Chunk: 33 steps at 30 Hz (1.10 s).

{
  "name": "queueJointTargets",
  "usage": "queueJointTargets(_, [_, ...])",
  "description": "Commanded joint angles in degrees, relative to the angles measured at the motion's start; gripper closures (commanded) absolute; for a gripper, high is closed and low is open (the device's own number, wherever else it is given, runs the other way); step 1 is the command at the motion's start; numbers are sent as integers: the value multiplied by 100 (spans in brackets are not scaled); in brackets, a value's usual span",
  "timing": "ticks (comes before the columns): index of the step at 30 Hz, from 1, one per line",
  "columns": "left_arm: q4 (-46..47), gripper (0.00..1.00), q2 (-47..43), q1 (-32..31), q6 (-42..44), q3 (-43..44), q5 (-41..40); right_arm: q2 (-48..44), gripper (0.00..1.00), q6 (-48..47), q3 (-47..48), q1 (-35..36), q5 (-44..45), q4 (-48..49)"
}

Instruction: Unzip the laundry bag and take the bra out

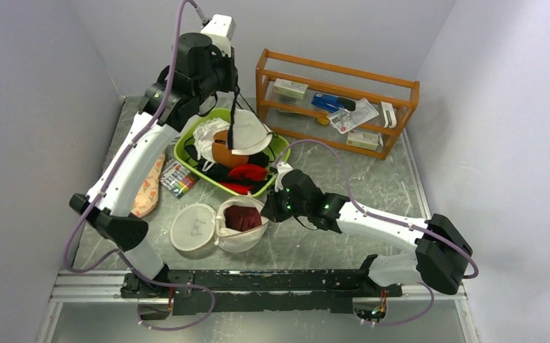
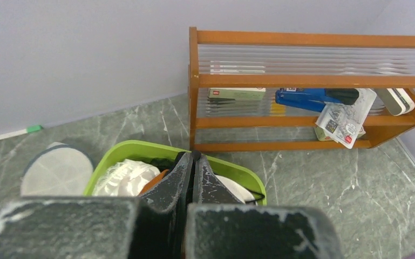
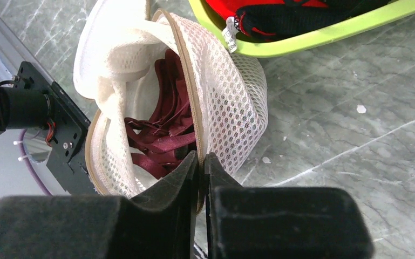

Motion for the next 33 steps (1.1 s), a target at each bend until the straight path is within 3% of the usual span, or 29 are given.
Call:
queueJointTargets(1, [557,93,332,297,-388,-276,871,-290,93,5,73,16,238,-124])
queueJointTargets(11, [818,93,975,686,-752,-1456,1374,-524,97,93,-130,21,272,-183])
queueJointTargets(18, [790,93,988,874,-847,-2573,1167,-382,98,19,25,19,267,-251])
queueJointTargets(28, [448,93,672,878,-856,-2717,480,-512,98,72,-12,18,449,-390])
queueJointTargets(33, [539,93,303,893,-912,-3268,438,-596,98,40,31,16,545,-509])
